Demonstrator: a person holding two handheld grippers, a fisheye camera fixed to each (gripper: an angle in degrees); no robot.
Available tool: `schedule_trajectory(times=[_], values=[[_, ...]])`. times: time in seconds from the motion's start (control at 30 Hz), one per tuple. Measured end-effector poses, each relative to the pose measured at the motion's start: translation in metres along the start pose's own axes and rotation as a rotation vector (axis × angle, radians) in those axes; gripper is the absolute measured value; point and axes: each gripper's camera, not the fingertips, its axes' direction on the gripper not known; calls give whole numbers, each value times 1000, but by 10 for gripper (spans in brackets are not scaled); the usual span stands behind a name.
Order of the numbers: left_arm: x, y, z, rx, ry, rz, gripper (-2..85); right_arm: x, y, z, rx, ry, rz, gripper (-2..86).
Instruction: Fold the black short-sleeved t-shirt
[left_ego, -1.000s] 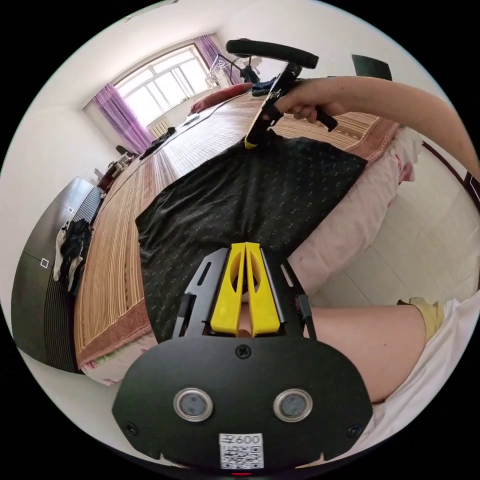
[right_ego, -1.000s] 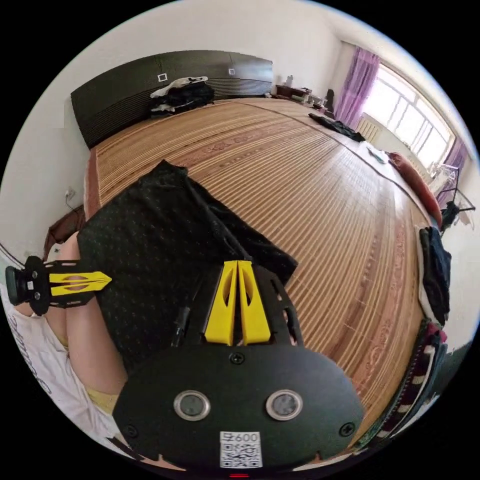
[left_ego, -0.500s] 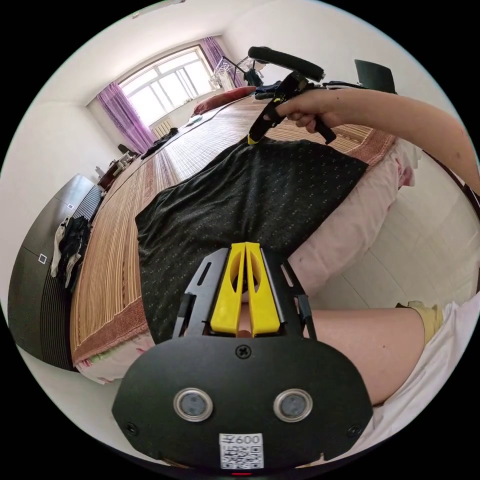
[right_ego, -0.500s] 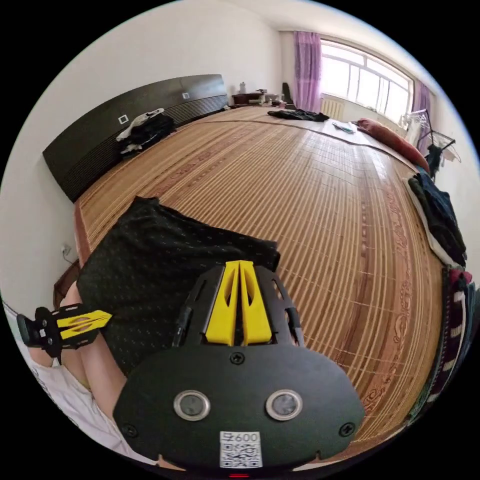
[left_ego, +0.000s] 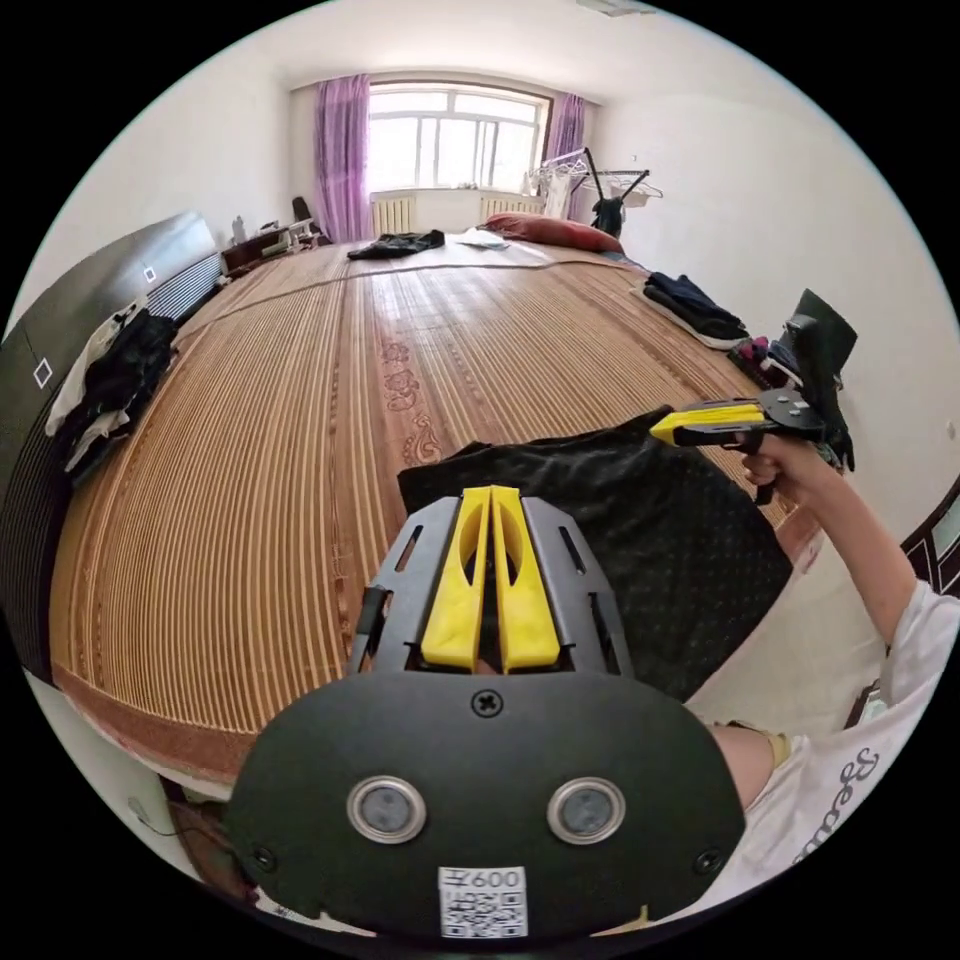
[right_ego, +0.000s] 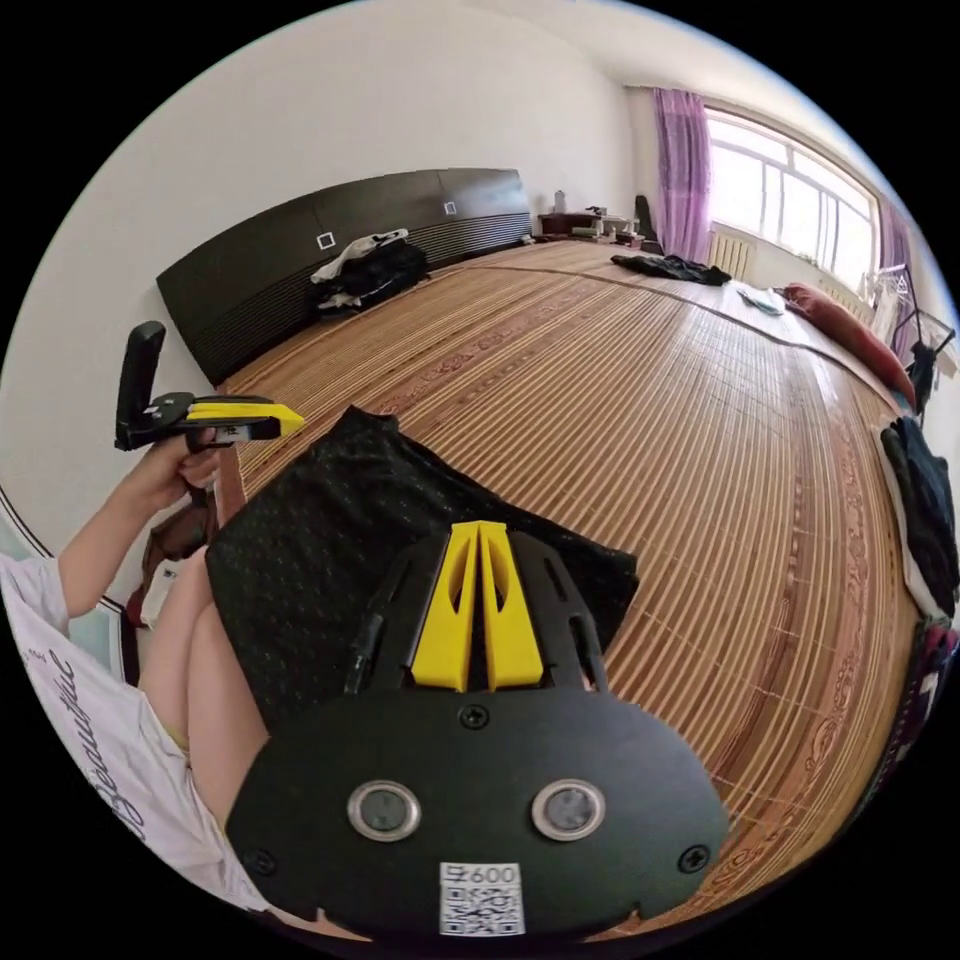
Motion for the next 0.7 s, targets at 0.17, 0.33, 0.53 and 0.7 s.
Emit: schedule_trajectory(times=[0.17,0.33,0.53,0.7], values=[[-34,-6,47,-86,-87,-53,7,22,8,23,-70,194,28,-9],[-16,-5,39,-83,-137,-42,7,18,13,27,-51,256,37,-9],[0,5,34,-71,-175,-23,7,20,20,33,-33,219,47,-9],[-22,42,6,68,-203,-241,6,32,40,23,81,159,106,-9]])
